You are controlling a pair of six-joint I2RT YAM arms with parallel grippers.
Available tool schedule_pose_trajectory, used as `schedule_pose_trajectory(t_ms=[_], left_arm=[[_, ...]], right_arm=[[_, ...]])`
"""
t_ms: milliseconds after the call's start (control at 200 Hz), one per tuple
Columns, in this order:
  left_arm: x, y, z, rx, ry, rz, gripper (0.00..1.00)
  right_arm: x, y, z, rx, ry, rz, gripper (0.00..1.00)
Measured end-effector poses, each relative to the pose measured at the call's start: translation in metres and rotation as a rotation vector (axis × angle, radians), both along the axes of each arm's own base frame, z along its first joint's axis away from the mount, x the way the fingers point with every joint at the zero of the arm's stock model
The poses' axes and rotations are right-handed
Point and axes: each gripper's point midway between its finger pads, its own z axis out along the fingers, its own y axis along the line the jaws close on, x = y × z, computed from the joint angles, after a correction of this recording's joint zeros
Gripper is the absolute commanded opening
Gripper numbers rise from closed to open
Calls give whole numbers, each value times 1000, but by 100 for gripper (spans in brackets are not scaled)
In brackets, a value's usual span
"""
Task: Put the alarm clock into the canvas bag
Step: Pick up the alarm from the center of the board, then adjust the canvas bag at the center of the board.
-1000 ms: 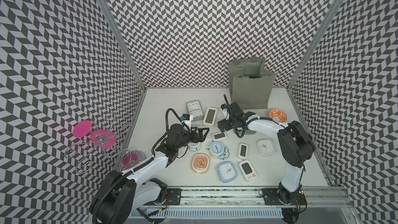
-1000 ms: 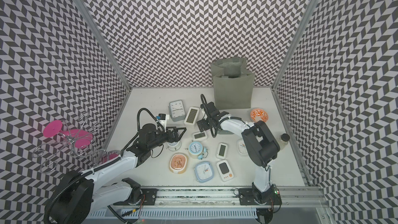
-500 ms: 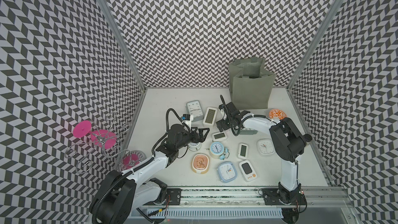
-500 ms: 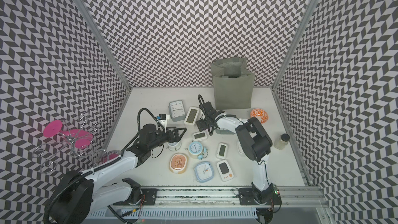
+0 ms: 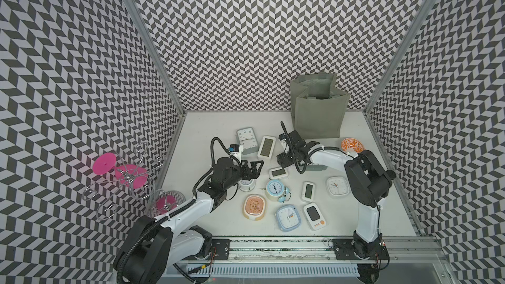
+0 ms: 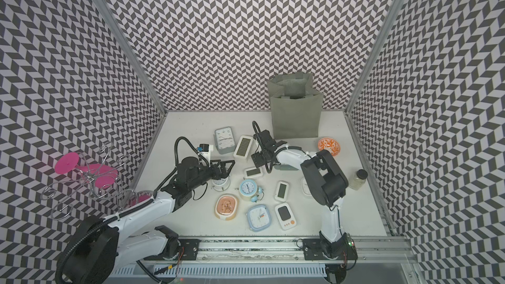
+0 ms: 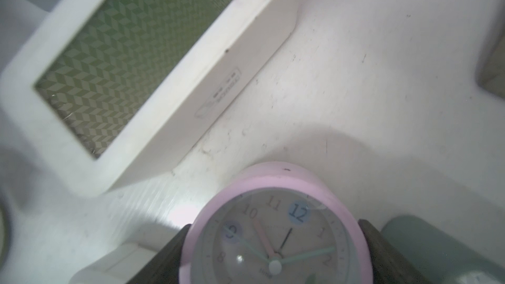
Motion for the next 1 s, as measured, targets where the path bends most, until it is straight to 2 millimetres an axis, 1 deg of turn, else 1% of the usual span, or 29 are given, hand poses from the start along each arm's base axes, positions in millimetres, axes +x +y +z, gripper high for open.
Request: schedule_pose_trajectory(t_ms=[65, 130, 215, 250, 280, 330, 391, 441, 516, 551, 636, 761, 916, 1001], left_arm=[[8, -2, 2, 13, 0, 24, 97], [18, -8, 12, 14, -10, 38, 97], [37, -22, 35, 0, -50, 48, 97], [47, -29, 46, -10, -73, 50, 97], [55, -34, 56, -21, -95, 52, 97], [71, -46, 71, -31, -136, 50, 96], [92, -61, 86, -35, -201, 38, 93], [111, -77, 99, -24, -267, 12, 92], [136, -101, 108, 18, -374, -44, 91], [146, -112, 110, 42, -419, -74, 90], [163, -133, 108, 103, -518, -148, 90], [178, -158, 100, 181, -630, -247, 89], [201, -177, 99, 233, -725, -288, 84], [210, -182, 98, 254, -765, -303, 77]], right_arm=[[-13, -6, 23, 35, -26, 4, 69], [-21, -11, 57, 89, -83, -5, 69], [-27, -19, 100, 176, -172, -24, 69], [-29, -26, 116, 214, -210, -41, 68], [-30, -31, 126, 241, -234, -55, 67], [-30, -47, 138, 283, -264, -97, 66], [-28, -69, 143, 318, -285, -160, 66], [-26, -89, 141, 338, -291, -215, 67], [-26, -114, 135, 357, -296, -295, 69], [-28, -121, 131, 365, -291, -316, 69], [-31, -127, 126, 382, -273, -336, 69], [-29, -132, 131, 413, -279, -349, 68], [-30, -136, 142, 440, -300, -352, 68], [-31, -136, 146, 450, -306, -345, 68]])
